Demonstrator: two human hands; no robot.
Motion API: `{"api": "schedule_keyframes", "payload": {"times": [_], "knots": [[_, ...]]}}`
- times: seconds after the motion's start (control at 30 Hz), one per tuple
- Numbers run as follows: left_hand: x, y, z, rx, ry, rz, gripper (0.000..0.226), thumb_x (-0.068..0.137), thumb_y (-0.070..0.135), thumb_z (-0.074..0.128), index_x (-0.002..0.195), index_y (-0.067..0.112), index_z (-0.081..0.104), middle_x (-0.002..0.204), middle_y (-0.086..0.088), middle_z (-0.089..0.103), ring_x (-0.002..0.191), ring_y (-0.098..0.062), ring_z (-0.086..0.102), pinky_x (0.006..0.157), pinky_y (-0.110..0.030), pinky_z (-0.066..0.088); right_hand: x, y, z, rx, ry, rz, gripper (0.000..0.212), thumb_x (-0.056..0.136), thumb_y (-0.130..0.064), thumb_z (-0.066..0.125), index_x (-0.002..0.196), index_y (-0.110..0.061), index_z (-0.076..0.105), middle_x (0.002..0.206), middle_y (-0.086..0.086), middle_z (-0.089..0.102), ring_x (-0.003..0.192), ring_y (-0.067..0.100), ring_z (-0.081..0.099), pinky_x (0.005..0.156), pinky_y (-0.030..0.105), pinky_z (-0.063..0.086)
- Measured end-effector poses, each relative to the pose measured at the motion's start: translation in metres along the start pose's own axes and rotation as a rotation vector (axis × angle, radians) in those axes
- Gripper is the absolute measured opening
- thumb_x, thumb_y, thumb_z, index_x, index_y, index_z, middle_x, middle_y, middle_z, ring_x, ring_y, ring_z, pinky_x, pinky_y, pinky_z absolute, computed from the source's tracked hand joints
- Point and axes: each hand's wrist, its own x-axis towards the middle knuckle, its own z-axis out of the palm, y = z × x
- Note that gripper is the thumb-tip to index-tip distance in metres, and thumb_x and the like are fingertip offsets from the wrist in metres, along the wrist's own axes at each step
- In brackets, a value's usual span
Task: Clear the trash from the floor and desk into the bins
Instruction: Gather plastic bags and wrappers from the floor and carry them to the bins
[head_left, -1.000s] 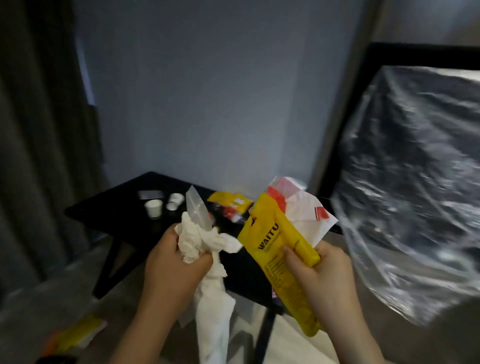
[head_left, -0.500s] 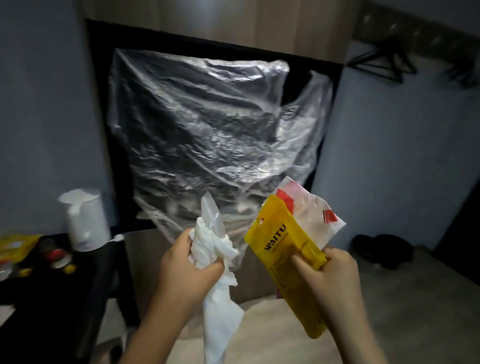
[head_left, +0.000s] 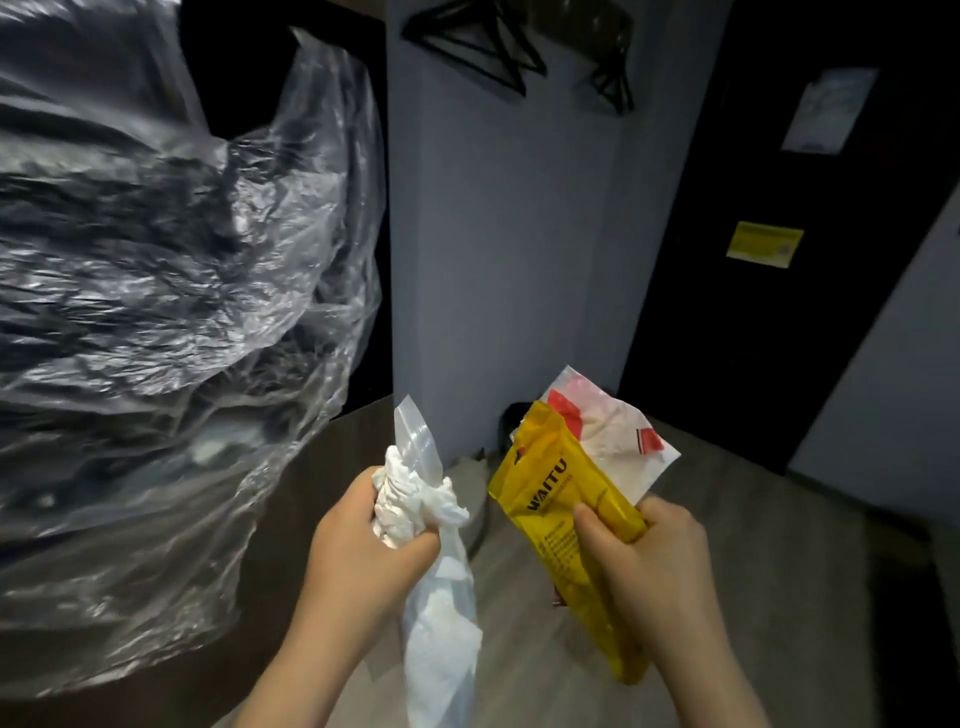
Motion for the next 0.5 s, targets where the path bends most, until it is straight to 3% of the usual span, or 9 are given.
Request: {"api": "schedule_keyframes", "payload": {"times": [0.13,0.27,0.4,0.5], "knots": [[0.075,-0.019,0.015,-0.017,-0.092,0.016,0.019,0.066,0.003,0.067,0.072,0.018,0.057,0.072,0.001,0.065,0.053,-0.005,0.052,0.049,-0.015,0.039,0.045,-0.001,0.026,0.002,0.036,0.064,0.035,0.081,-0.014,0.071,0.05,-0.011,0.054,0.04,-0.003,0.051,0.036,0.001,0.053,0.031,0.01,0.031],[0.15,-0.029,0.026,-0.02,-0.171,0.038,0.024,0.067,0.001,0.068,0.078,0.021,0.06,0.077,0.008,0.066,0.063,-0.008,0.058,0.052,-0.012,0.041,0.09,-0.002,0.054,-0.047,0.083,0.127,0.036,0.081,-0.014,0.072,0.05,-0.014,0.054,0.045,-0.001,0.053,0.038,0.0,0.054,0.032,0.01,0.032],[0.205,-0.041,0.053,-0.02,-0.237,0.044,0.023,0.068,0.002,0.068,0.08,0.02,0.06,0.076,-0.001,0.067,0.067,-0.01,0.057,0.053,-0.011,0.041,0.128,0.013,0.074,-0.083,0.1,0.197,0.03,0.082,-0.016,0.07,0.055,-0.012,0.057,0.054,0.004,0.058,0.04,0.001,0.056,0.032,0.01,0.034],[0.234,-0.049,0.082,-0.008,-0.289,0.025,0.02,0.07,0.004,0.067,0.077,0.02,0.059,0.073,0.003,0.066,0.063,-0.007,0.057,0.051,-0.011,0.041,0.159,0.035,0.08,-0.138,0.117,0.265,0.027,0.081,-0.022,0.071,0.059,-0.01,0.06,0.057,0.005,0.063,0.046,0.009,0.062,0.041,0.025,0.051]]}}
